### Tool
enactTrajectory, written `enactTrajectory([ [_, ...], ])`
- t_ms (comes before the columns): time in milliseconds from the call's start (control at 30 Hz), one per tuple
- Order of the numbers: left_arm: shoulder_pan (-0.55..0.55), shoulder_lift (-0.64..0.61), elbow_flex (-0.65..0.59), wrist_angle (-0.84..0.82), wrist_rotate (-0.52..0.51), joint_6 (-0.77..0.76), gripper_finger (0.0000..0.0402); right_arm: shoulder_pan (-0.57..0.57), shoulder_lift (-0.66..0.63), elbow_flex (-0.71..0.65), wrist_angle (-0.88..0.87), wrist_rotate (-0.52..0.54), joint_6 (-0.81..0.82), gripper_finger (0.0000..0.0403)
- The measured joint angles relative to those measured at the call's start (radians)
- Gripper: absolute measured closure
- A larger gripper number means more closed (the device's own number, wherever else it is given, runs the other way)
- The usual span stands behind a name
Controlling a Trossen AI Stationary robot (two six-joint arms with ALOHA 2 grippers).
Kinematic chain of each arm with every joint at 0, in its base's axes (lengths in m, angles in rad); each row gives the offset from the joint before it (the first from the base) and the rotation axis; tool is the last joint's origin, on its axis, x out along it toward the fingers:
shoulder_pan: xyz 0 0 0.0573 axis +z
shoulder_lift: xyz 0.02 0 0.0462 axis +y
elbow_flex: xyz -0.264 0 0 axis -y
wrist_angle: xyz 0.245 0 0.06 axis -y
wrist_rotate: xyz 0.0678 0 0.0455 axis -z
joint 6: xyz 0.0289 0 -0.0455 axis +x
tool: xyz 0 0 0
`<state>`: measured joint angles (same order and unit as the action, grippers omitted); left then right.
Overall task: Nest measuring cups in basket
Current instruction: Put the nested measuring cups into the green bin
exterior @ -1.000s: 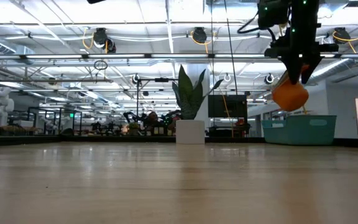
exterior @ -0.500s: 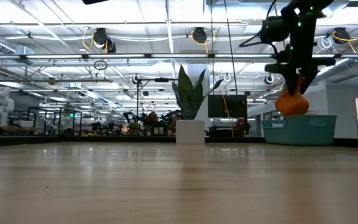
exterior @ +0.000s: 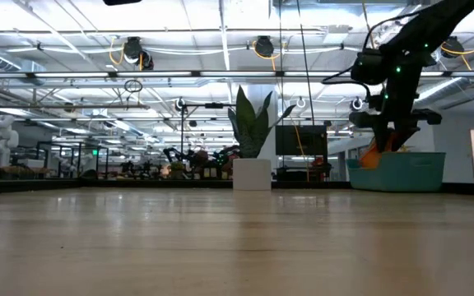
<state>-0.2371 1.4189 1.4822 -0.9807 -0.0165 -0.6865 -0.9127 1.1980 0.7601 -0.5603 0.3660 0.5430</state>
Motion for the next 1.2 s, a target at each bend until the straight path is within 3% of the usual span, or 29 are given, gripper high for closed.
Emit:
enactTrajectory([
  [800, 0.003, 0.000, 0.000, 0.000, 0.000, 0.006, 0.0334, 0.000, 0.070, -0.026, -0.040, -0.051, -0.028, 0.0282],
  [1200, 0.003, 0.000, 0.000, 0.000, 0.000, 0.026, 0.0334, 0.052, 0.070, -0.026, -0.115, -0.083, 0.067, 0.0282],
])
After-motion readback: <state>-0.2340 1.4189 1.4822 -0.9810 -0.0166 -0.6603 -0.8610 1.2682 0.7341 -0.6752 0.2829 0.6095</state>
